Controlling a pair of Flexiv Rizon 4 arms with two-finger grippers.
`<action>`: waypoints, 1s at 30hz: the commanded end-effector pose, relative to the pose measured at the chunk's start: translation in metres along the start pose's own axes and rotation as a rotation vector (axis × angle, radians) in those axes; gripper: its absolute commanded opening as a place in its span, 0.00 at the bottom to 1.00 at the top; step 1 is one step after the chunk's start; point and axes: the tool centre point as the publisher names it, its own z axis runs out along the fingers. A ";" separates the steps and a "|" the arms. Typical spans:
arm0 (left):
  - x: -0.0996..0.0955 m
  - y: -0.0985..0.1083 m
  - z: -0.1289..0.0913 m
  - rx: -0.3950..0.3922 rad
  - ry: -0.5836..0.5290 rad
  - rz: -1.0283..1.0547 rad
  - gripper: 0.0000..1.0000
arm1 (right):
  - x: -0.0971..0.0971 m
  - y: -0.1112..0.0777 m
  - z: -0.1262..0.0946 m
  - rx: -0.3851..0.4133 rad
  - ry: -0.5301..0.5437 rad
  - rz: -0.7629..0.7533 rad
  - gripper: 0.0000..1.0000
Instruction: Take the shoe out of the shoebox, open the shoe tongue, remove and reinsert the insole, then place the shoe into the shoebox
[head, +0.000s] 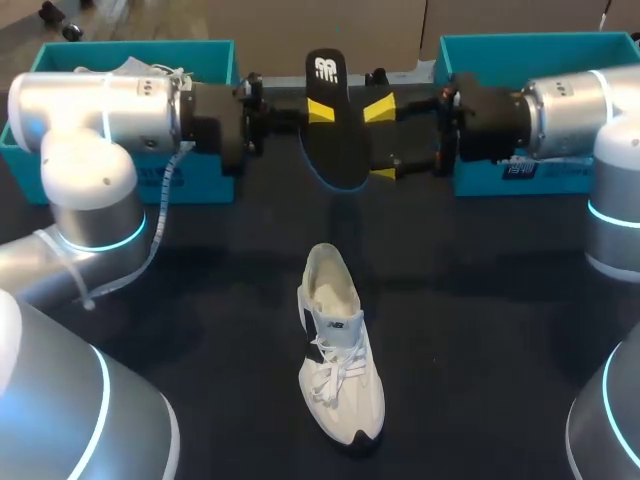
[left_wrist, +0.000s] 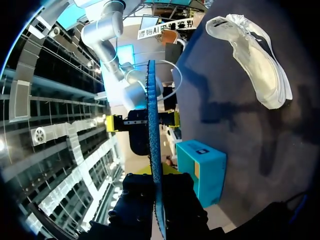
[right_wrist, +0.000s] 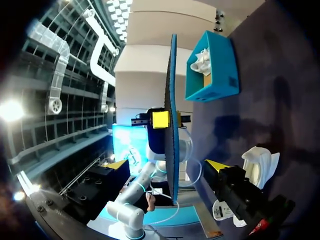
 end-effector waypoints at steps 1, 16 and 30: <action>0.002 -0.002 0.004 -0.005 -0.009 0.006 0.00 | -0.001 0.005 0.009 0.010 -0.006 -0.006 0.73; -0.003 -0.008 0.011 0.019 -0.020 0.023 0.00 | -0.009 0.008 0.020 0.053 -0.046 -0.013 0.47; -0.005 -0.012 0.015 0.026 -0.030 0.027 0.00 | -0.010 0.005 0.020 0.062 -0.049 -0.022 0.37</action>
